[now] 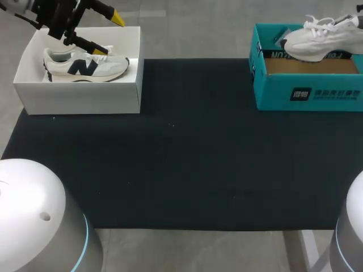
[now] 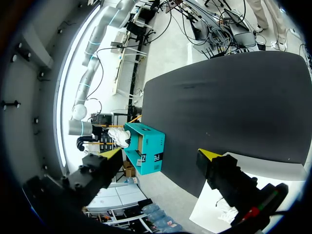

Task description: Take the shoe out of the shoebox, open the shoe tongue, remove and reinsert the insole, then place the shoe into the shoebox

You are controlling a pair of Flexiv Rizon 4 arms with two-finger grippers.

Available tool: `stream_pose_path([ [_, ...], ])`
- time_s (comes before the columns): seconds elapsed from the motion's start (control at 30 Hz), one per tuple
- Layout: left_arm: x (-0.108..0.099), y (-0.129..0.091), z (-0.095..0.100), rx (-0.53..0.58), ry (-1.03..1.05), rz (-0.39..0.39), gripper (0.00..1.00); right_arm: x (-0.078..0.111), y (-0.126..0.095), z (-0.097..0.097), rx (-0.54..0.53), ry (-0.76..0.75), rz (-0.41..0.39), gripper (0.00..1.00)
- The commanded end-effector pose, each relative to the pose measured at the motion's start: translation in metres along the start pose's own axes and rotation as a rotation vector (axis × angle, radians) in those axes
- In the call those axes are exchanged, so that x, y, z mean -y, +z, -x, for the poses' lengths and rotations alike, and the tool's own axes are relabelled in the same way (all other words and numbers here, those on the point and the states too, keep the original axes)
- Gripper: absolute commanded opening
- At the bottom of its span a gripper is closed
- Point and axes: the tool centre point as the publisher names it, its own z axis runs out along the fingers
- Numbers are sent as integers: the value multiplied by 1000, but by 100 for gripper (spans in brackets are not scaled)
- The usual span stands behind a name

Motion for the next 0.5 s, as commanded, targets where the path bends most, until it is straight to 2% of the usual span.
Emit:
stream_pose_path([
  [0.03, -1, 0, 0, -4, 0, -1, 100, -8, 17, -3, 6, 28, 8, 0],
  [0.23, -1, 0, 0, -4, 0, -1, 100, -14, 41, -10, 21, 45, 31, 0],
  [0.5, -1, 0, 0, -4, 0, -1, 100, -12, 75, -17, 15, 81, 1, 0],
])
